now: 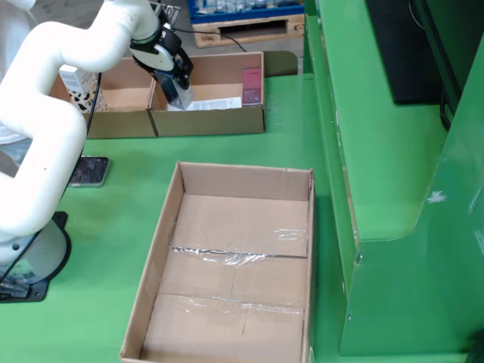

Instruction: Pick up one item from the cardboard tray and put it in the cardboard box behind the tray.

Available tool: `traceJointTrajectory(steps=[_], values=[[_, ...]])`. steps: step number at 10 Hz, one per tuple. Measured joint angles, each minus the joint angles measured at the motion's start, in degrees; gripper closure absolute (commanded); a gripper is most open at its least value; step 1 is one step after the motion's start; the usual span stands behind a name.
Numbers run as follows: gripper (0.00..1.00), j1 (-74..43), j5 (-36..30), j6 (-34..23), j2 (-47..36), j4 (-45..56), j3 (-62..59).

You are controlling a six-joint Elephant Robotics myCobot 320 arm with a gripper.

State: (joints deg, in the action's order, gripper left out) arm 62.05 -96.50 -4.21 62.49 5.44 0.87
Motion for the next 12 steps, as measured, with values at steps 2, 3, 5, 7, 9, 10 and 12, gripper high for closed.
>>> traceJointTrajectory(steps=[2,3,5,7,9,10,12], values=[[1.00,-0.4,-0.3,0.2,0.7,-0.4,-0.3],[1.00,-0.4,-0.4,0.2,0.7,-0.4,-0.3],[1.00,-0.4,-0.4,0.2,0.7,-0.4,-0.3],[1.00,-0.4,-0.4,0.2,0.7,-0.4,-0.3],[1.00,-0.4,-0.4,0.2,0.7,-0.4,-0.3],[1.00,-0.4,-0.4,0.2,0.7,-0.4,-0.3],[0.80,-0.4,-0.4,0.2,0.7,-0.4,-0.3]])
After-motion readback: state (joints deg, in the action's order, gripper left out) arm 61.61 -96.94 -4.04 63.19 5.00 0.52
